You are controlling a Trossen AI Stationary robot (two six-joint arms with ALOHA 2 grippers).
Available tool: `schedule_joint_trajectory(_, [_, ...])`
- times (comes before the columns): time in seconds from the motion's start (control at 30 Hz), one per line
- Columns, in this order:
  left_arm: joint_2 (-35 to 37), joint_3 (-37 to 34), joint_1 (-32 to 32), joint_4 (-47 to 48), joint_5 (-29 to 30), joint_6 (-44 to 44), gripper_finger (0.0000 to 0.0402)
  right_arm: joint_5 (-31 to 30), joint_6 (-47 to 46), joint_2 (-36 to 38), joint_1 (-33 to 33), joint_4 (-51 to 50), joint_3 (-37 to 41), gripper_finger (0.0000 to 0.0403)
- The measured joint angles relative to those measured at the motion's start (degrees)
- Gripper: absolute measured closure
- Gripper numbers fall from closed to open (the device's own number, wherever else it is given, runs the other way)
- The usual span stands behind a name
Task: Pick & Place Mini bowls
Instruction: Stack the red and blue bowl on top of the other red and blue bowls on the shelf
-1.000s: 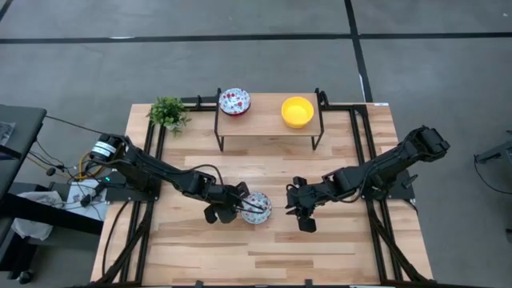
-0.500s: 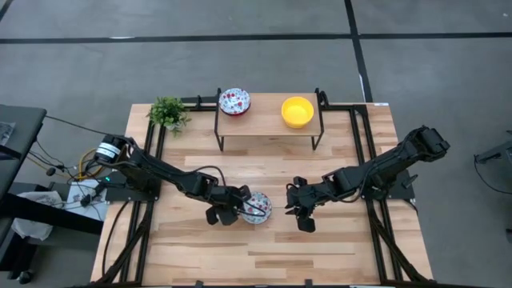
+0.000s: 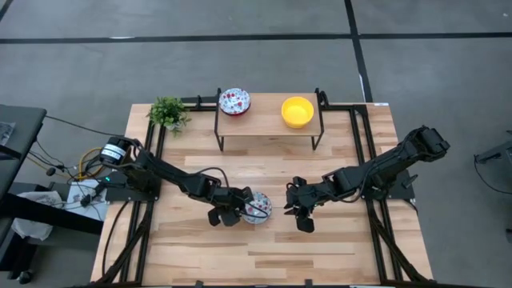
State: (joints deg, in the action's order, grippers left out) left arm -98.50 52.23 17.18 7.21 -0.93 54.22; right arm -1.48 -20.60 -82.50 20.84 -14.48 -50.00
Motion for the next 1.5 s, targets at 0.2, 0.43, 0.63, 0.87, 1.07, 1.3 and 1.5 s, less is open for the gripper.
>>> schedule_joint_trajectory(0.2, [0.02,0.00,-0.27,-0.03,0.03,0.00,0.0297,0.00,0.00,0.00,0.00,0.00,0.00,0.0323])
schedule_joint_trajectory(0.43, [0.02,0.00,-0.25,0.04,-0.16,0.00,0.0373,0.00,0.00,0.00,0.00,0.00,0.00,0.0323])
schedule_joint_trajectory(0.63, [0.52,0.00,-0.25,0.60,0.53,-0.40,0.0387,-0.02,0.00,0.00,0.00,0.00,0.00,0.0323])
schedule_joint_trajectory(0.87, [5.40,0.07,-0.26,0.88,3.36,-3.12,0.0388,-0.04,0.00,0.00,0.00,0.14,0.00,0.0323])
schedule_joint_trajectory(1.07, [11.62,0.09,-0.90,2.87,4.71,-14.13,0.0389,-0.15,0.00,0.00,0.00,0.22,0.00,0.0323])
schedule_joint_trajectory(1.3, [19.87,0.11,-0.92,6.60,9.05,-20.09,0.0389,-1.55,0.00,0.00,-0.11,1.41,0.00,0.0323])
schedule_joint_trajectory(1.5, [25.72,0.11,-0.91,11.99,12.51,-22.95,0.0390,-1.55,-1.94,0.02,-1.65,5.16,0.00,0.0323])
